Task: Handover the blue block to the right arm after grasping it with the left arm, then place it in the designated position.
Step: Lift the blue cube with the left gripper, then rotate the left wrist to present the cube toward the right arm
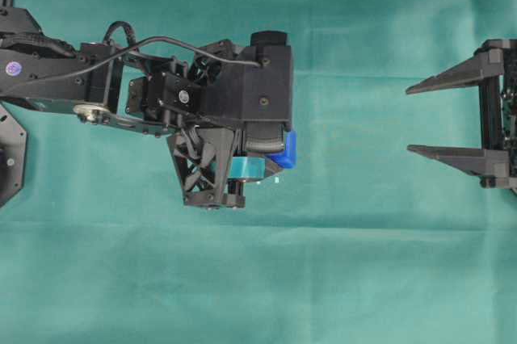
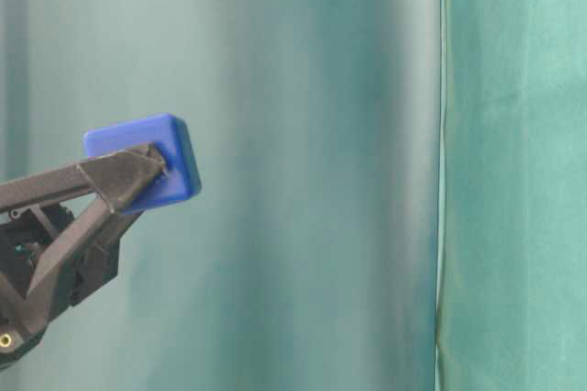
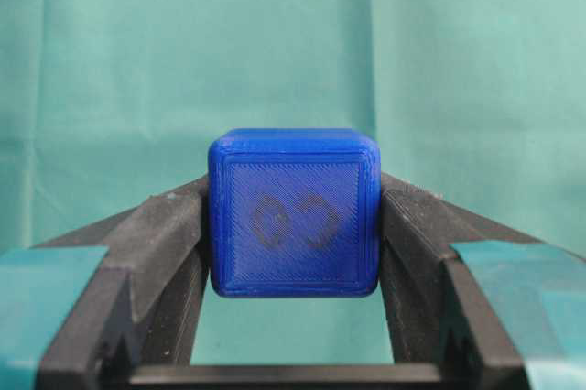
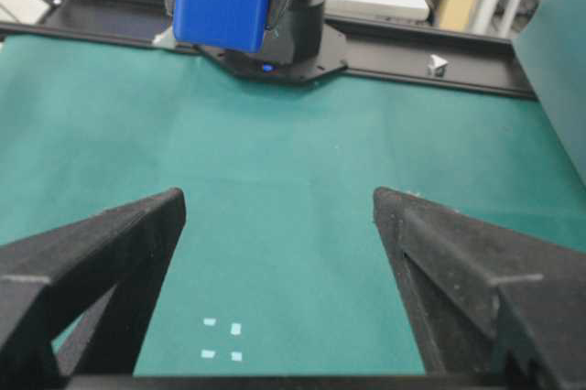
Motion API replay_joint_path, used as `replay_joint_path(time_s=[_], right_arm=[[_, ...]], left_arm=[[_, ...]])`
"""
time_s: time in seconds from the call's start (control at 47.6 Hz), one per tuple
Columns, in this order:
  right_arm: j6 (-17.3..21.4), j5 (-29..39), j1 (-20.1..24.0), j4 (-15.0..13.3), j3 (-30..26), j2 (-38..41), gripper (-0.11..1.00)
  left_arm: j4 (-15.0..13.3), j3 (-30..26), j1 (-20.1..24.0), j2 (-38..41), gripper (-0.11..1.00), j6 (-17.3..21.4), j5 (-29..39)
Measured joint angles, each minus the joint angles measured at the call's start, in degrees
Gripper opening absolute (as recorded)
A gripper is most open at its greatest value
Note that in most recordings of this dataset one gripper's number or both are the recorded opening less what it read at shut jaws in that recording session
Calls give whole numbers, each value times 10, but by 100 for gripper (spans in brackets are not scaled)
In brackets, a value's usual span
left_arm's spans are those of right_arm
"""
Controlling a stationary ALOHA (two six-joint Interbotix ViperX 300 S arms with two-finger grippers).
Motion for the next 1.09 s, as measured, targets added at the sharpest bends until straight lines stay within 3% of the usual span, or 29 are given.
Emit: replay_joint_path(time_s=[0.61, 1.093], right_arm=[[0, 0, 0, 0, 0, 1, 94], [-2, 0, -1, -18, -8, -2, 94]], left_arm=[[1, 11, 0, -10, 47, 1, -27], [0, 171, 0, -113, 46, 1, -262]])
